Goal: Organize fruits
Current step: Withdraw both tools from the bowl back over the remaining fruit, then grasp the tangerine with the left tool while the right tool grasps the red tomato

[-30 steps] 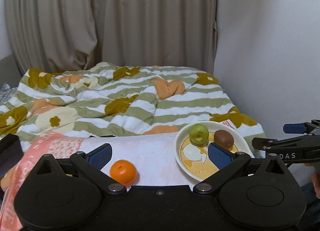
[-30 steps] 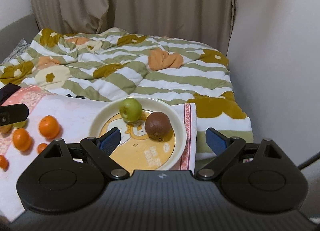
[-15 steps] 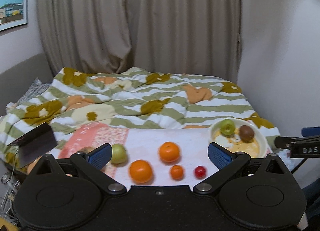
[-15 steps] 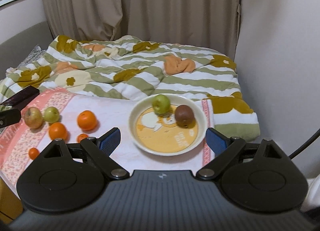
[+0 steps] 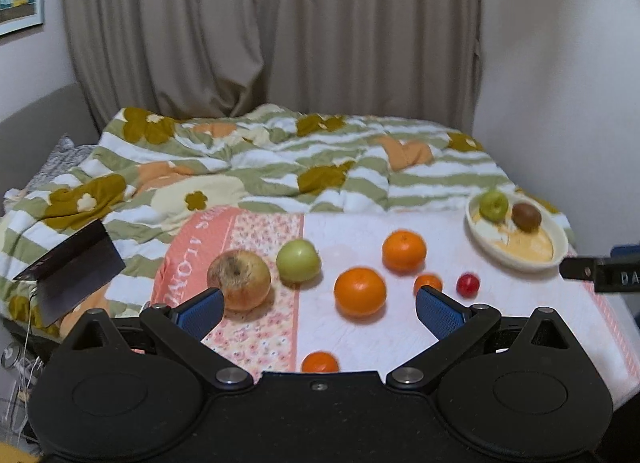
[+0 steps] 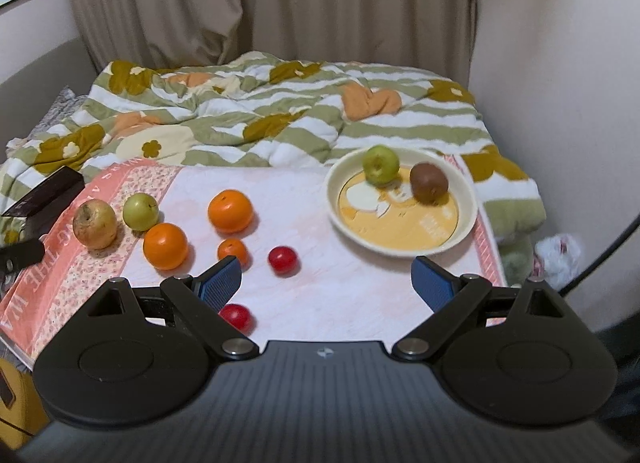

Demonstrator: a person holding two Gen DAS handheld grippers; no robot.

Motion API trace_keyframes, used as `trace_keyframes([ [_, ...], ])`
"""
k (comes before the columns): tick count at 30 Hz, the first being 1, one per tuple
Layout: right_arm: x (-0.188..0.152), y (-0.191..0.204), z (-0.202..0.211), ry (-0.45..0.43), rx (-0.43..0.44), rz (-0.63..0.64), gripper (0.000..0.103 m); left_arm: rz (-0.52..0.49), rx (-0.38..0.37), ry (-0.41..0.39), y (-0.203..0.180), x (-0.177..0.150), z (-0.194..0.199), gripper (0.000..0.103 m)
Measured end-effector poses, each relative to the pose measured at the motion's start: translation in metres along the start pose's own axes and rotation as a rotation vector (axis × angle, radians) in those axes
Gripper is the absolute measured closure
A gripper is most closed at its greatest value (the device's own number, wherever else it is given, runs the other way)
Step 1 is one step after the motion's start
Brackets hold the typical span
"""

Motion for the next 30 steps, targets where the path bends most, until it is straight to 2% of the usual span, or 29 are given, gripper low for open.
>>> trace_keyframes([
  [11, -0.032, 0.052, -0.037, 0.056, -0.079, -0.089, 0.000, -0.117, -0.137, 0.109, 0.029, -0.034, -0.046, 0.003],
  [13, -0.038, 0.058, -0.044, 0.072, -0.094, -0.105, 0.000, -0.133, -0.163, 0.136, 0.030, -0.042, -0.055, 0.010],
  [17, -0.051, 0.066, -0.057, 0.089, -0.113, -0.135, 0.000, -0.156, -0.201, 0.176, 0.030, -0.056, -0.073, 0.013],
  [21, -0.060, 0.072, -0.068, 0.109, -0.122, -0.139, 0.000, -0.186, -0.226, 0.216, 0.025, -0.070, -0.088, 0.028],
  [24, -0.064, 0.076, -0.075, 0.119, -0.120, -0.137, 0.000, -0.188, -0.238, 0.229, 0.022, -0.077, -0.098, 0.033],
  [26, -0.064, 0.079, -0.078, 0.125, -0.109, -0.135, 0.000, -0.187, -0.238, 0.237, 0.019, -0.080, -0.103, 0.042],
  [28, -0.063, 0.082, -0.081, 0.124, -0.101, -0.126, 0.001, -0.188, -0.231, 0.245, 0.016, -0.081, -0.106, 0.054],
  [30, -0.063, 0.083, -0.084, 0.128, -0.096, -0.121, 0.001, -0.181, -0.219, 0.256, 0.016, -0.082, -0.110, 0.061],
])
Point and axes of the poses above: each gripper's, at about its wrist camera, not at the fingertips, and z roughly against the way its jaws point, y to its left, x to its top, the point moved 10 cm from there along -z, roughly the way its jaws point, and after that the axes turned 11 degrees about z, right-handed, at the moved point
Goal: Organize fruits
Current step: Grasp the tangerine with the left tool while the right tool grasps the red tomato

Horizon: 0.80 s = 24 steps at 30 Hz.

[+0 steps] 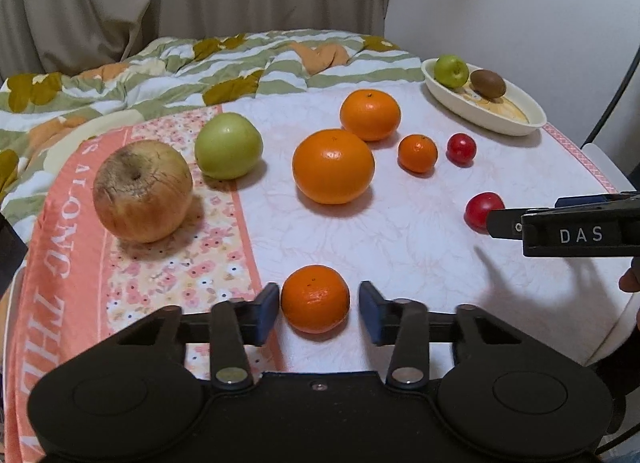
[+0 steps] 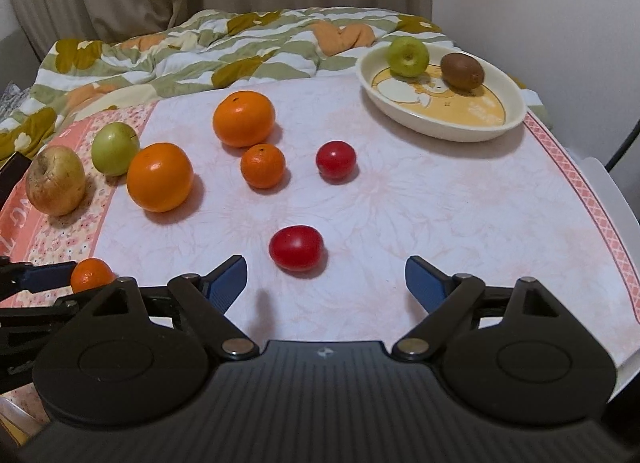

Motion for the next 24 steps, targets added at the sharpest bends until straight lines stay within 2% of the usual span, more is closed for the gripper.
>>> trace_keyframes([
  [2, 0.001, 0.002, -0.004, 0.005, 0.008, 0.006, 0.001, 0.009, 0.002, -0.002, 0.002, 0.001, -0.001, 0.062],
  [4, 0.001, 0.003, -0.009, 0.009, 0.014, 0.017, 0.007, 0.014, 0.001, -0.006, 0.002, 0.001, -0.001, 0.062],
  [6, 0.000, 0.005, -0.014, 0.019, 0.024, 0.023, 0.017, 0.009, 0.004, -0.008, 0.001, 0.001, -0.001, 0.062],
  [16, 0.006, 0.011, -0.028, 0.026, 0.059, 0.028, 0.031, 0.044, 0.026, 0.000, 0.013, -0.001, 0.004, 0.063],
  [19, 0.009, 0.014, -0.031, 0.027, 0.069, 0.030, 0.042, 0.063, 0.036, 0.000, 0.020, -0.002, 0.007, 0.063],
  [20, 0.009, 0.014, -0.032, 0.027, 0.072, 0.030, 0.052, 0.069, 0.040, 0.000, 0.021, -0.001, 0.008, 0.063],
  [24, 0.011, 0.014, -0.030, 0.023, 0.076, 0.034, 0.052, 0.091, 0.043, -0.007, 0.025, 0.001, 0.014, 0.063],
])
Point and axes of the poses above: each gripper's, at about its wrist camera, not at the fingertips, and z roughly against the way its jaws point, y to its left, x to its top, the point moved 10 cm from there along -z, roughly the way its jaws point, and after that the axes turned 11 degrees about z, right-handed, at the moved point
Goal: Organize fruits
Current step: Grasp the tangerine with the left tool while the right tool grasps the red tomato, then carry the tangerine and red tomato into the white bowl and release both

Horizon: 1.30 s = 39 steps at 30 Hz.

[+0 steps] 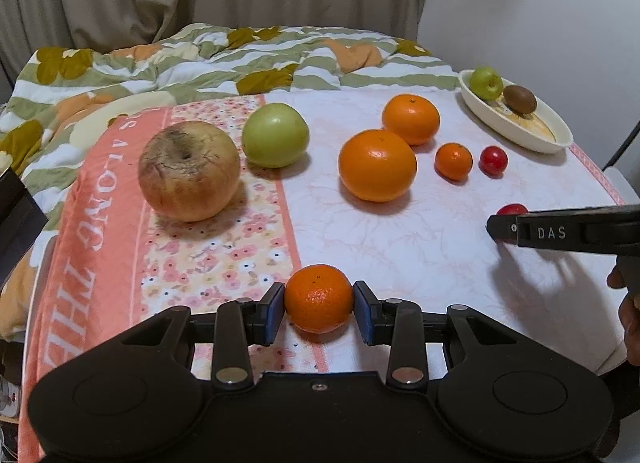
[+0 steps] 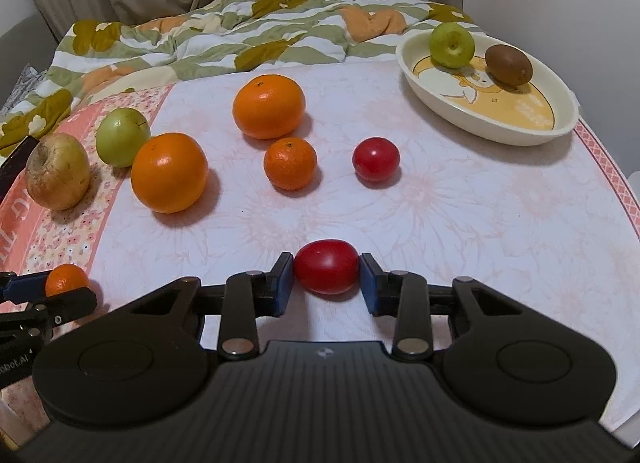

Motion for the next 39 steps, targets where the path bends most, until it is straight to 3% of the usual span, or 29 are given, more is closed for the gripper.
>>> trace_keyframes([
  [11, 0.012, -0.001, 0.037, -0.044, 0.005, 0.000, 0.052, 0.022, -0.038, -0.077, -0.014, 0.031, 0.039, 0.063],
  [20, 0.026, -0.028, 0.083, -0.105, -0.011, -0.031, 0.052, -0.005, -0.083, -0.150, -0.045, 0.063, 0.068, 0.063],
  [29, 0.039, -0.085, 0.112, -0.149, -0.013, -0.007, 0.052, -0.001, -0.075, -0.226, -0.094, 0.086, 0.082, 0.063],
  [39, 0.061, -0.162, 0.105, -0.169, 0.058, 0.107, 0.052, 0.084, -0.016, -0.273, -0.165, 0.107, 0.068, 0.063],
])
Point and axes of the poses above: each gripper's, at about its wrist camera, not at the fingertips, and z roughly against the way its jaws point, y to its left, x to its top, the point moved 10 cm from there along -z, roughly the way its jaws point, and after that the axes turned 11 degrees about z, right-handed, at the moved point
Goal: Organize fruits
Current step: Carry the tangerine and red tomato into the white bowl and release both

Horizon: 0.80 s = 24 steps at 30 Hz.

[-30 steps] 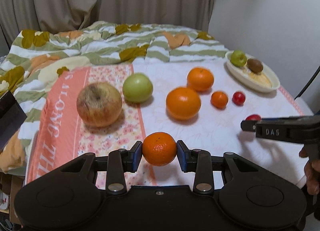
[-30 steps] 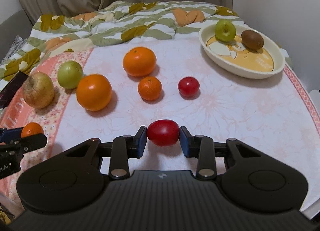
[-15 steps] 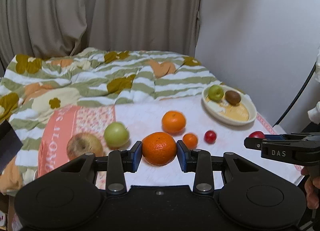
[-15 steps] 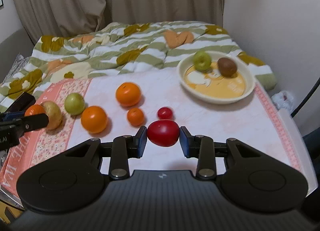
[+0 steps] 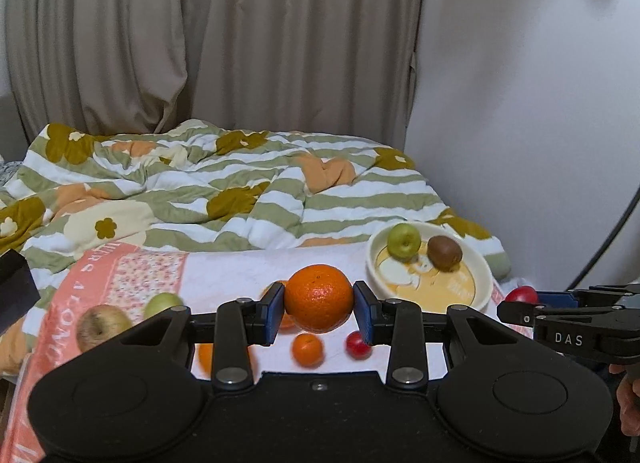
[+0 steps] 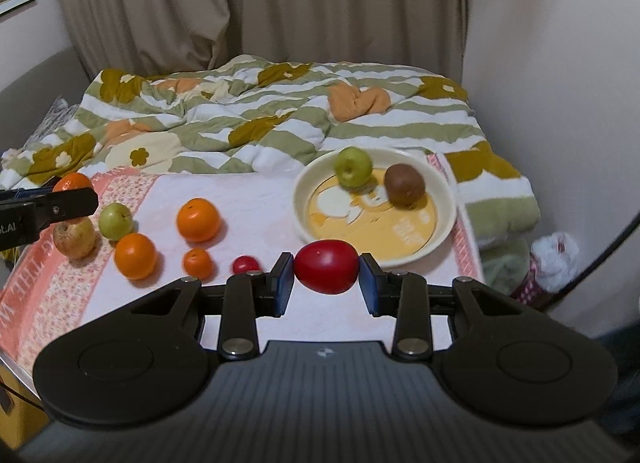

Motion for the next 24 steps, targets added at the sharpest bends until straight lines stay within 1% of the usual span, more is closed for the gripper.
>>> trace_keyframes([
  [5, 0.008, -0.035, -0.014, -0.006, 0.043, 0.042, 0.052, 0.044, 0.037, -0.006, -0.028, 0.002, -0.022, 0.063],
  [10, 0.013, -0.063, -0.035, 0.004, 0.074, 0.070, 0.052, 0.059, 0.064, -0.002, -0.054, 0.005, -0.045, 0.063],
  [17, 0.015, -0.093, -0.070, 0.031, 0.073, 0.054, 0.052, 0.034, 0.068, 0.043, -0.081, 0.004, -0.094, 0.063],
  [24, 0.011, -0.114, -0.100, 0.057, 0.046, 0.024, 0.052, -0.047, 0.046, 0.098, -0.097, 0.001, -0.150, 0.063],
])
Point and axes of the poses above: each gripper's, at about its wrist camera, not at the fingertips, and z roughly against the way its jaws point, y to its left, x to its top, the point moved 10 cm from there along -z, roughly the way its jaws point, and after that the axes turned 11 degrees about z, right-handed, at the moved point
